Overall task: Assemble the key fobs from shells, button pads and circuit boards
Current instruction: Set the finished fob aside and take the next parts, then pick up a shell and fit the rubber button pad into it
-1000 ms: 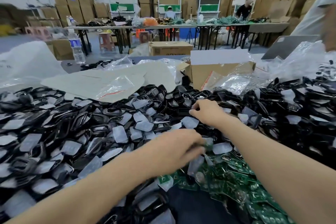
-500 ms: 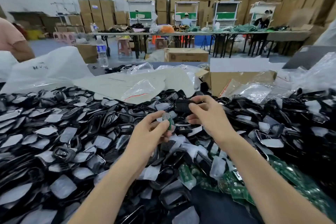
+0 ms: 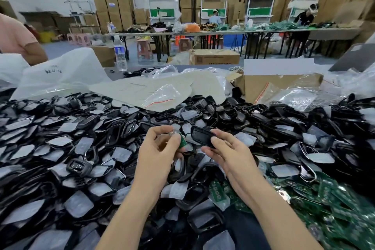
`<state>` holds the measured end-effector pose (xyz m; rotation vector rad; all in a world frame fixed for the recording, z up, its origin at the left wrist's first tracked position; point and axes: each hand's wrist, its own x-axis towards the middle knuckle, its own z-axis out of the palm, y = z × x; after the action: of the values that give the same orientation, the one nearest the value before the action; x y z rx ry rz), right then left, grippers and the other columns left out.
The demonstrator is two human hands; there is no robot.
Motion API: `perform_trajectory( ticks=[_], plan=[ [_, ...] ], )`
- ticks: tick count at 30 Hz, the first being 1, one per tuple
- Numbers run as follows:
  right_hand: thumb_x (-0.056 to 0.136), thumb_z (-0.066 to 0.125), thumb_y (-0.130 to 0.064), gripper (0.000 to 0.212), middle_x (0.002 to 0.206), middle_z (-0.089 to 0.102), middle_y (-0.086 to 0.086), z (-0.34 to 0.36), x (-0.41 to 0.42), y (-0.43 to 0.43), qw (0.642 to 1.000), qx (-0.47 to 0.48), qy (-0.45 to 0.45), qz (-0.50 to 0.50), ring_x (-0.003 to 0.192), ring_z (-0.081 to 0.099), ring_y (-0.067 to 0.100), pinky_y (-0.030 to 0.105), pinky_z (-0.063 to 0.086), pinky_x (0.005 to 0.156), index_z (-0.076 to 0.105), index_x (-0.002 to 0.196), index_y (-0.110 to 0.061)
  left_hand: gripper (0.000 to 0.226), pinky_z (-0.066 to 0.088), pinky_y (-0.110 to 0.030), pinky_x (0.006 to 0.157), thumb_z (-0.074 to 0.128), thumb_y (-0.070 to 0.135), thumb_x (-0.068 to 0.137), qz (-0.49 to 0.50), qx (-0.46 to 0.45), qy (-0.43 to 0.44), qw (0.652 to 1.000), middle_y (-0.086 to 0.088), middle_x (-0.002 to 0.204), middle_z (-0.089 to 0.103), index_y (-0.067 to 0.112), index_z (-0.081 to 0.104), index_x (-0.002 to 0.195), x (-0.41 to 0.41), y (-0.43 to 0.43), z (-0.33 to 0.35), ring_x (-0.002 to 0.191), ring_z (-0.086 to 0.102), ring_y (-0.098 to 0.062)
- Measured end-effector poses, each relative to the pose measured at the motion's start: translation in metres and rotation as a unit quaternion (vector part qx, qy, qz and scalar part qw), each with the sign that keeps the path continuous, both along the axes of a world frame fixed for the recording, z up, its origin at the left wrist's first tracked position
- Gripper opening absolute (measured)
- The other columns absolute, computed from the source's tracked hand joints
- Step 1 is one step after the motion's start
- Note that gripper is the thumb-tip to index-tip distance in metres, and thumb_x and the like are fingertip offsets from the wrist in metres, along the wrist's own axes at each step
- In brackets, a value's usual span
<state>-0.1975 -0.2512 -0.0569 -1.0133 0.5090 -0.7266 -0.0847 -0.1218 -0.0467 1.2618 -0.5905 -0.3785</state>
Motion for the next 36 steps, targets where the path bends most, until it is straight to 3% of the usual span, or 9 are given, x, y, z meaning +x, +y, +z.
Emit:
perform_trajectory(
  ticks=[4, 8, 11, 15, 18, 20, 24, 29, 36],
  plan=[
    [0.099, 0.062, -0.005, 0.015, 0.082, 0.076, 0.002, 0.0, 0.0, 0.002, 1.0, -0.015, -0.007, 0.009, 0.081, 0.077, 0.025, 0.023, 0.059, 0.067, 0.069, 0.111, -0.011, 0.016, 0.059, -0.025, 0.071, 0.065, 0.015, 0.097, 0.02, -0.019, -0.014, 1.0, 0.005, 0.076, 0.072, 0.029, 0.067, 0.106, -0.002, 0.002, -0.001, 0.071, 0.07, -0.014],
    [0.098, 0.063, -0.006, 0.015, 0.083, 0.076, 0.003, 0.0, -0.001, 0.004, 0.999, -0.028, -0.014, 0.002, 0.077, 0.076, 0.022, 0.023, 0.059, 0.065, 0.069, 0.11, -0.012, 0.03, 0.058, -0.022, 0.071, 0.059, 0.013, 0.101, 0.028, -0.014, -0.03, 0.999, 0.007, 0.082, 0.074, 0.036, 0.077, 0.096, -0.005, 0.002, 0.0, 0.078, 0.072, -0.013],
    [0.098, 0.063, -0.006, 0.016, 0.086, 0.077, 0.006, 0.0, -0.003, 0.004, 0.999, -0.031, -0.026, -0.009, 0.079, 0.076, 0.021, 0.021, 0.059, 0.068, 0.069, 0.112, -0.011, 0.043, 0.057, -0.021, 0.077, 0.052, 0.005, 0.102, 0.015, 0.007, -0.04, 0.999, 0.008, 0.088, 0.074, 0.041, 0.075, 0.104, -0.008, 0.002, 0.0, 0.088, 0.073, -0.012],
    [0.097, 0.065, -0.006, 0.018, 0.093, 0.075, 0.011, 0.0, -0.006, 0.003, 0.998, -0.045, -0.036, -0.014, 0.086, 0.076, 0.025, 0.022, 0.059, 0.074, 0.07, 0.113, -0.014, 0.027, 0.056, -0.019, 0.078, 0.059, 0.012, 0.1, 0.011, 0.01, -0.081, 0.997, 0.002, 0.096, 0.077, 0.033, 0.072, 0.109, -0.011, 0.003, 0.002, 0.088, 0.071, -0.01],
    [0.097, 0.065, -0.005, 0.019, 0.088, 0.076, 0.003, 0.0, -0.007, 0.004, 0.997, -0.067, -0.035, -0.012, 0.088, 0.076, 0.026, 0.024, 0.06, 0.075, 0.072, 0.109, -0.018, 0.019, 0.059, -0.026, 0.074, 0.06, 0.013, 0.099, 0.017, 0.029, -0.094, 0.995, 0.001, 0.091, 0.076, 0.025, 0.074, 0.1, -0.013, 0.002, 0.002, 0.086, 0.071, -0.019],
    [0.097, 0.065, -0.005, 0.021, 0.088, 0.076, 0.002, 0.0, -0.006, 0.005, 0.996, -0.086, -0.031, -0.014, 0.087, 0.076, 0.026, 0.024, 0.06, 0.074, 0.074, 0.105, -0.022, 0.021, 0.057, -0.025, 0.07, 0.056, 0.01, 0.101, 0.022, 0.048, -0.125, 0.991, 0.003, 0.086, 0.074, 0.023, 0.072, 0.099, -0.014, 0.002, 0.0, 0.08, 0.069, -0.017],
    [0.098, 0.064, -0.006, 0.021, 0.09, 0.076, -0.001, 0.001, -0.006, 0.009, 0.99, -0.136, -0.008, -0.017, 0.086, 0.076, 0.023, 0.025, 0.06, 0.074, 0.073, 0.105, -0.024, 0.029, 0.05, -0.015, 0.071, 0.05, 0.015, 0.103, 0.025, 0.095, -0.22, 0.971, 0.015, 0.085, 0.068, 0.037, 0.067, 0.112, -0.017, 0.004, -0.003, 0.075, 0.063, -0.004],
    [0.098, 0.065, -0.01, 0.021, 0.093, 0.076, -0.005, 0.001, -0.007, 0.011, 0.983, -0.184, 0.013, -0.004, 0.088, 0.075, 0.019, 0.026, 0.06, 0.075, 0.073, 0.106, -0.027, 0.018, 0.058, -0.037, 0.082, 0.064, 0.022, 0.097, 0.062, 0.11, -0.209, 0.97, 0.019, 0.09, 0.072, 0.039, 0.064, 0.099, -0.019, 0.001, -0.005, 0.085, 0.07, -0.004],
    [0.098, 0.065, -0.01, 0.028, 0.094, 0.076, 0.0, 0.002, -0.007, 0.015, 0.978, -0.208, 0.013, 0.012, 0.09, 0.075, 0.02, 0.024, 0.059, 0.077, 0.076, 0.099, -0.036, 0.023, 0.058, -0.043, 0.077, 0.066, 0.026, 0.095, 0.086, 0.116, -0.213, 0.966, 0.019, 0.087, 0.071, 0.048, 0.063, 0.1, -0.02, 0.002, -0.005, 0.08, 0.07, -0.008]
  ],
)
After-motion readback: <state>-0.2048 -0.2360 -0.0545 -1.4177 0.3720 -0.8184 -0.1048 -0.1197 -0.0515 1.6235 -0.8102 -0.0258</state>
